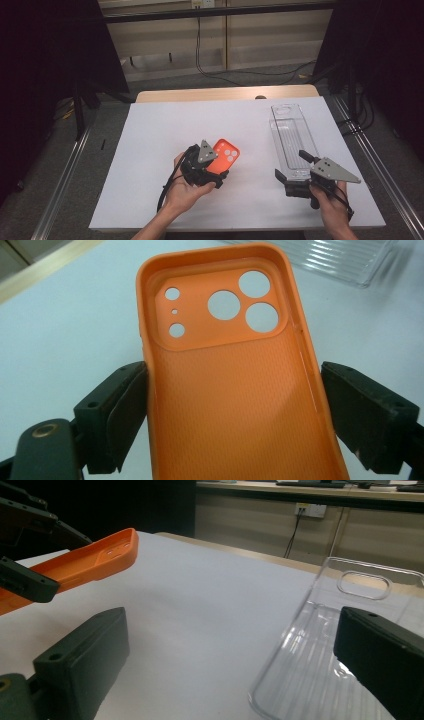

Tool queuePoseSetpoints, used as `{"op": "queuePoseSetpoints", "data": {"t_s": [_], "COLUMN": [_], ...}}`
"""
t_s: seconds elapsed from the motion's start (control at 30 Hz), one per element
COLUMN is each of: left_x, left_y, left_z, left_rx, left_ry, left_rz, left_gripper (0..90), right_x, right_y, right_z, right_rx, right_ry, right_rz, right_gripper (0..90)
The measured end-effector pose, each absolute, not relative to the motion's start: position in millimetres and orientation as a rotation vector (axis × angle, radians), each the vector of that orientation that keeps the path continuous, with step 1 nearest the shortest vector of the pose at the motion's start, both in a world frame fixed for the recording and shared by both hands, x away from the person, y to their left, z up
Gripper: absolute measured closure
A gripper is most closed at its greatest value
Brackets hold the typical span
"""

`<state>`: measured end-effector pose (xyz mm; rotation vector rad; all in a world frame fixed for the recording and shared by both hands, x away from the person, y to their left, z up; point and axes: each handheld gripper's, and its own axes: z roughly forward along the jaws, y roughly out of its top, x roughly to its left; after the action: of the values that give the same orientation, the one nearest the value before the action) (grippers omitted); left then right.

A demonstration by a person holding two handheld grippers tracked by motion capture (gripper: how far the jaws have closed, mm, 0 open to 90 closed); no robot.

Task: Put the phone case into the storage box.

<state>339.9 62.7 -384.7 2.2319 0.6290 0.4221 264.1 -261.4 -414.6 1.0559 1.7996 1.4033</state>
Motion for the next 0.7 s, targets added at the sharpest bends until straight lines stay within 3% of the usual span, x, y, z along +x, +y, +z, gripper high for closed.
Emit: {"op": "queuePoseSetpoints", "data": {"t_s": [0.27,0.7], "left_x": [337,330], "left_y": [62,55], "left_z": [-388,-390], "left_rx": [2.186,2.163], "left_ry": [0.649,0.598], "left_rz": [0.457,0.510], "left_gripper": [14.1,14.1], "right_x": [276,288], "right_y": [-248,-223], "right_z": [-399,-402], "right_rx": [1.042,1.085], "right_ry": [1.796,1.915], "right_rz": [1.416,1.365], "right_gripper": [0.2,2.0]}}
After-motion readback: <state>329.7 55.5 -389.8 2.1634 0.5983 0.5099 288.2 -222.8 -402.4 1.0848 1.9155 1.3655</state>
